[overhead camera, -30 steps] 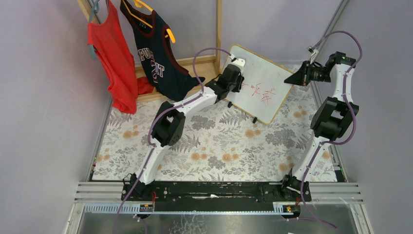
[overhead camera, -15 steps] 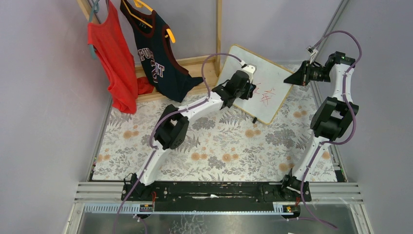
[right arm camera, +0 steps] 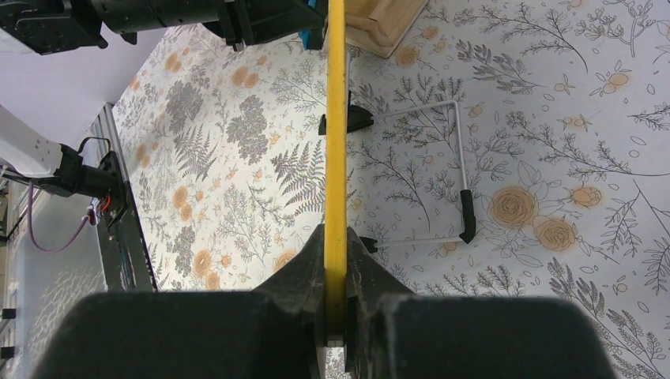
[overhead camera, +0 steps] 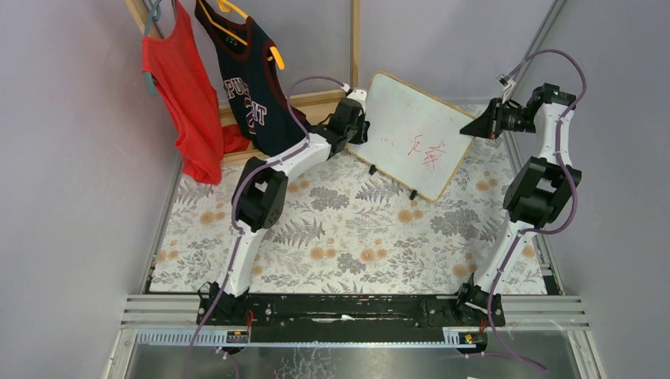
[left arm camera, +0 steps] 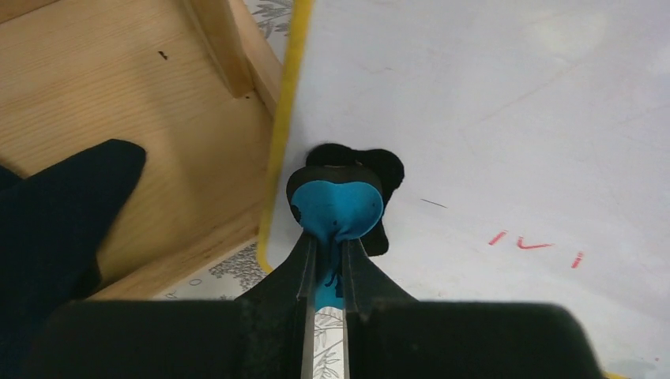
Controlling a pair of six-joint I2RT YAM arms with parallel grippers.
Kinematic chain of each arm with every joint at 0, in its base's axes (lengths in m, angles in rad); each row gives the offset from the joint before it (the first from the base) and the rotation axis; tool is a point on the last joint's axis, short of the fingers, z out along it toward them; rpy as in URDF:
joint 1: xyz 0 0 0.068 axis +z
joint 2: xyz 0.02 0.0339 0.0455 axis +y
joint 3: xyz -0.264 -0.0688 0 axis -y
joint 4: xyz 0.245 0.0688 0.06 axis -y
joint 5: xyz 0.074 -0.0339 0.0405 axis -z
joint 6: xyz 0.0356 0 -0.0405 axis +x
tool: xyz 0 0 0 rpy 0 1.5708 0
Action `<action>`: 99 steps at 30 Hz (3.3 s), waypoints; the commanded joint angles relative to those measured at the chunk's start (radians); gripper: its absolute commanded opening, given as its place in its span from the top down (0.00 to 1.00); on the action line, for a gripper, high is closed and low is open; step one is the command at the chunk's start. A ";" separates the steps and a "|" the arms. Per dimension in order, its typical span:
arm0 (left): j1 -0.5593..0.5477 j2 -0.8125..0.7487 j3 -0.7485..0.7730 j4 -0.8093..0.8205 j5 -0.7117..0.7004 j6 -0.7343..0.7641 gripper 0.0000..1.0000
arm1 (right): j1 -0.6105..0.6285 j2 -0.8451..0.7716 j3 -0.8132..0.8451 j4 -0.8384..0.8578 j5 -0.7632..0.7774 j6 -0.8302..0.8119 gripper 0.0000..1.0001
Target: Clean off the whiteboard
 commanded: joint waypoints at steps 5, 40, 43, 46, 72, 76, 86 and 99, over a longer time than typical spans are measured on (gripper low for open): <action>-0.130 0.047 0.098 0.011 -0.004 0.002 1.00 | 0.038 0.002 0.002 -0.048 0.087 -0.085 1.00; -0.065 0.020 0.021 0.010 -0.010 -0.002 1.00 | 0.040 0.008 0.002 -0.051 0.084 -0.087 1.00; -0.123 0.038 0.051 0.002 -0.025 0.008 1.00 | 0.039 0.010 0.007 -0.055 0.083 -0.088 1.00; -0.167 0.064 0.093 -0.014 -0.019 -0.002 1.00 | 0.039 0.004 0.004 -0.055 0.085 -0.088 1.00; -0.235 0.098 0.286 -0.060 -0.055 0.001 1.00 | 0.043 -0.001 -0.002 -0.063 0.085 -0.100 1.00; -0.193 0.085 0.333 -0.078 -0.061 0.018 1.00 | 0.043 0.000 -0.002 -0.065 0.084 -0.101 1.00; -0.135 0.100 0.360 -0.090 -0.079 0.042 1.00 | 0.046 -0.002 -0.003 -0.073 0.085 -0.111 1.00; -0.241 0.120 0.315 -0.069 -0.027 0.007 1.00 | 0.047 0.004 0.002 -0.068 0.090 -0.103 1.00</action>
